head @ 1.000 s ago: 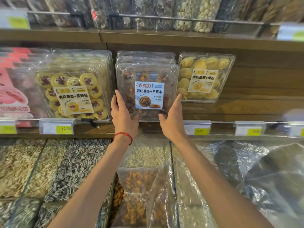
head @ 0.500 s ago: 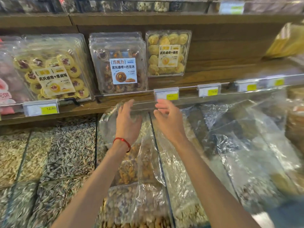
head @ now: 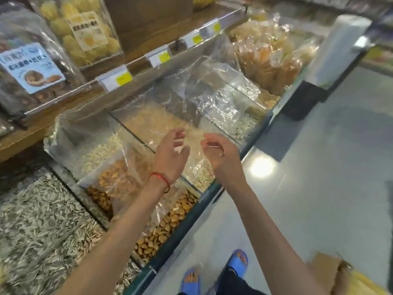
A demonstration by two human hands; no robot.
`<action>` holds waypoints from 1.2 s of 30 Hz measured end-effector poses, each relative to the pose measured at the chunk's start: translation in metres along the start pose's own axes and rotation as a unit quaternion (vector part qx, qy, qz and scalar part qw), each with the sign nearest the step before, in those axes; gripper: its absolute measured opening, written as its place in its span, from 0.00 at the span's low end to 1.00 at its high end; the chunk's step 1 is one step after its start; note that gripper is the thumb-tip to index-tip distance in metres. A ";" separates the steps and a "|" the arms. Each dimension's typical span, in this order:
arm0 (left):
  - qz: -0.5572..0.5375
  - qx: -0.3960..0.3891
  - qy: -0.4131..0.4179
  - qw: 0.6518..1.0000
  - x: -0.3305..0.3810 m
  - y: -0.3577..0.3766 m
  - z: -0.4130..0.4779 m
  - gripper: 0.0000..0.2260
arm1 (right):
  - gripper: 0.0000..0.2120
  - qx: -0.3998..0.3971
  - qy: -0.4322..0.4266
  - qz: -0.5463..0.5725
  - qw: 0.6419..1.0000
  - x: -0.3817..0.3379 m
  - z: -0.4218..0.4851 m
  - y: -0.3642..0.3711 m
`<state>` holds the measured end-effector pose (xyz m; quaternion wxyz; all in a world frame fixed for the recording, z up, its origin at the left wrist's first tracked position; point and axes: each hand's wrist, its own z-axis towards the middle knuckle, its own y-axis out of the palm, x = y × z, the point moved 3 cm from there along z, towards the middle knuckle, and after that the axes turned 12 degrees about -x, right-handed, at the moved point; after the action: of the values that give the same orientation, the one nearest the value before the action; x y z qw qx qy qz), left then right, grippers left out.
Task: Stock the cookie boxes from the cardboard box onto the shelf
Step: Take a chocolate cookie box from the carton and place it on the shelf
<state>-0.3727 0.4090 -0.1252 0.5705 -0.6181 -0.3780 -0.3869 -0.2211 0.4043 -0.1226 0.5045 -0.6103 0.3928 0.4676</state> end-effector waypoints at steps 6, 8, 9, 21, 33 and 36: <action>0.022 -0.151 0.040 0.988 0.027 0.118 -0.038 0.17 | 0.12 0.135 0.071 0.035 0.988 0.053 -0.112 -0.079; 0.042 -0.205 0.045 0.977 0.036 0.164 -0.055 0.18 | 0.12 0.173 0.090 0.056 0.979 0.072 -0.153 -0.107; 0.054 -0.231 0.049 0.970 0.041 0.188 -0.066 0.18 | 0.12 0.189 0.099 0.064 0.975 0.082 -0.176 -0.122; 0.073 -0.463 0.095 0.878 0.095 0.460 -0.233 0.15 | 0.12 0.382 0.183 0.139 0.895 0.202 -0.446 -0.269; 0.163 -0.621 0.060 0.764 0.091 0.664 -0.304 0.13 | 0.11 0.522 0.284 0.262 0.761 0.323 -0.581 -0.348; 0.194 -0.643 0.030 0.741 0.071 0.723 -0.296 0.12 | 0.08 0.552 0.305 0.291 0.719 0.356 -0.592 -0.367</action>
<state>0.2995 0.0693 -0.3446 0.1115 -0.8862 0.1054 -0.4371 0.3213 -0.1134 -0.3442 0.4436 -0.1890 0.8724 0.0806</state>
